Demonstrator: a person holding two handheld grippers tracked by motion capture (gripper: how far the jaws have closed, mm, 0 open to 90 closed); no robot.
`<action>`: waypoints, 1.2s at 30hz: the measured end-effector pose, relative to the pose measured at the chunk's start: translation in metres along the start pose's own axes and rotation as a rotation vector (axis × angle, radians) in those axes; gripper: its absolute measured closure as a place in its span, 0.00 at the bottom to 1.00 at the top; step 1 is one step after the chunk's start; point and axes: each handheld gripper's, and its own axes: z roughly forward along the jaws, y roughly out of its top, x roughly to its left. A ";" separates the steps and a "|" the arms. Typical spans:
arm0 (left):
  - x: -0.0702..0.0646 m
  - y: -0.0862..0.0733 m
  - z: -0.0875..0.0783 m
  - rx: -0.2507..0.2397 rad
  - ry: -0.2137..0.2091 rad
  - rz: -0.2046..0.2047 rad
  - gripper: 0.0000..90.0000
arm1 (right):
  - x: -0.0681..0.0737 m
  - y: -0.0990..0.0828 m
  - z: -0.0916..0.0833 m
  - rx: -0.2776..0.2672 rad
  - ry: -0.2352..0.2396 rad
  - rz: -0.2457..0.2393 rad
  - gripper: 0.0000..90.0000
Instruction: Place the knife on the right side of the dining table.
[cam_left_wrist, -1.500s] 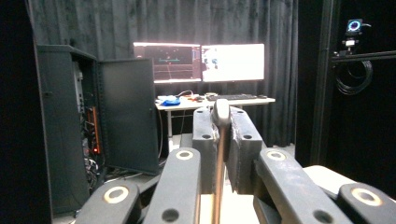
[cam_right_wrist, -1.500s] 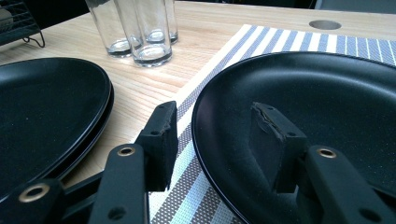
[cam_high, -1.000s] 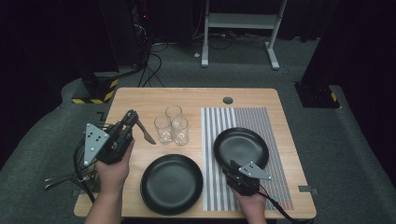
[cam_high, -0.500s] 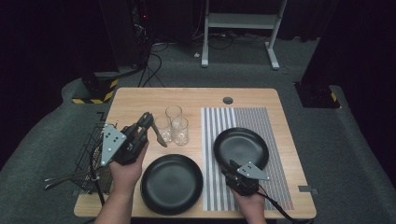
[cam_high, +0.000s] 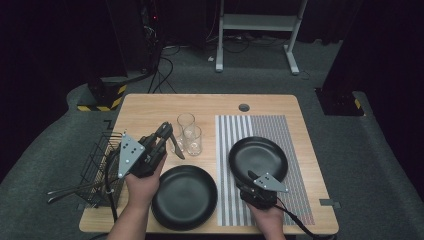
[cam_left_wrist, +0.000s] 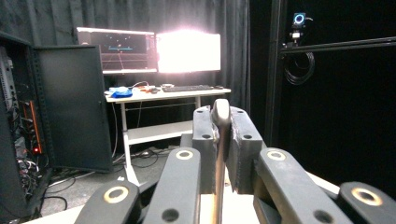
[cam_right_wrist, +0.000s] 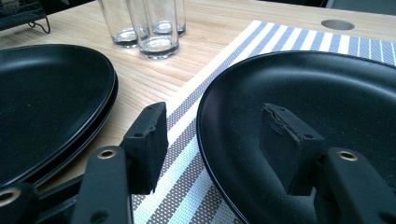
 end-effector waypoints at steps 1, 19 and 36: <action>-0.001 0.000 0.000 -0.001 -0.001 0.000 0.92 | 0.000 0.000 0.000 -0.003 -0.003 -0.005 0.46; -0.017 -0.008 0.013 0.006 -0.047 -0.007 0.92 | 0.002 0.008 -0.006 -0.052 -0.019 0.000 0.43; -0.037 -0.023 0.031 0.011 -0.109 -0.020 0.92 | 0.013 0.048 -0.013 -0.117 0.003 -0.052 0.50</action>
